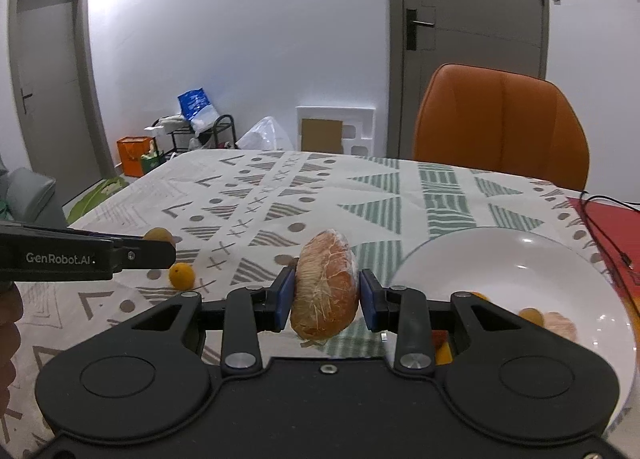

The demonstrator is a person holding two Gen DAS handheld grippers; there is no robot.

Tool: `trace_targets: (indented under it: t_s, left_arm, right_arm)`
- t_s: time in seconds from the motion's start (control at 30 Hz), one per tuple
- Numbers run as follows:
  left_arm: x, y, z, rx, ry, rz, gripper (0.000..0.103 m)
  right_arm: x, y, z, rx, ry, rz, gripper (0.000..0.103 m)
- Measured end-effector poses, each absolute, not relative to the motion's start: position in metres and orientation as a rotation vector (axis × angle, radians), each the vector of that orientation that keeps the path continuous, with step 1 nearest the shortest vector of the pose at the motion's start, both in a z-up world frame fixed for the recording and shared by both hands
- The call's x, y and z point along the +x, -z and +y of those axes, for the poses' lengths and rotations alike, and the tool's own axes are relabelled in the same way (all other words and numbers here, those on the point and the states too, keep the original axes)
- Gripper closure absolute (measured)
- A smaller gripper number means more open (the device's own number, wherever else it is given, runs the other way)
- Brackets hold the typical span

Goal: Organize fruits
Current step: 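Carry the roll with right tool while left tool carries the apricot over the plate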

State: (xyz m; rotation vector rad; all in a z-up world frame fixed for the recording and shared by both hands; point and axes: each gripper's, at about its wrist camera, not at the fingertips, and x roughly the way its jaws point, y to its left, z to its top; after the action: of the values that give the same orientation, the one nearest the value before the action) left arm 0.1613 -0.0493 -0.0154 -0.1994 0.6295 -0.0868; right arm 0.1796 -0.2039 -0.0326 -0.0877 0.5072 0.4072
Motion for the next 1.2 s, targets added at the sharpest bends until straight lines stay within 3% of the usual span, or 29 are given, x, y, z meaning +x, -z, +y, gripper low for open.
trace_targets:
  t_s: [1.2]
  left_arm:
    - [0.203,0.006,-0.148,-0.103,0.217,0.623,0.08]
  right_arm:
    - [0.205,0.033,-0.316,0.048,-0.236,0.474,0.07]
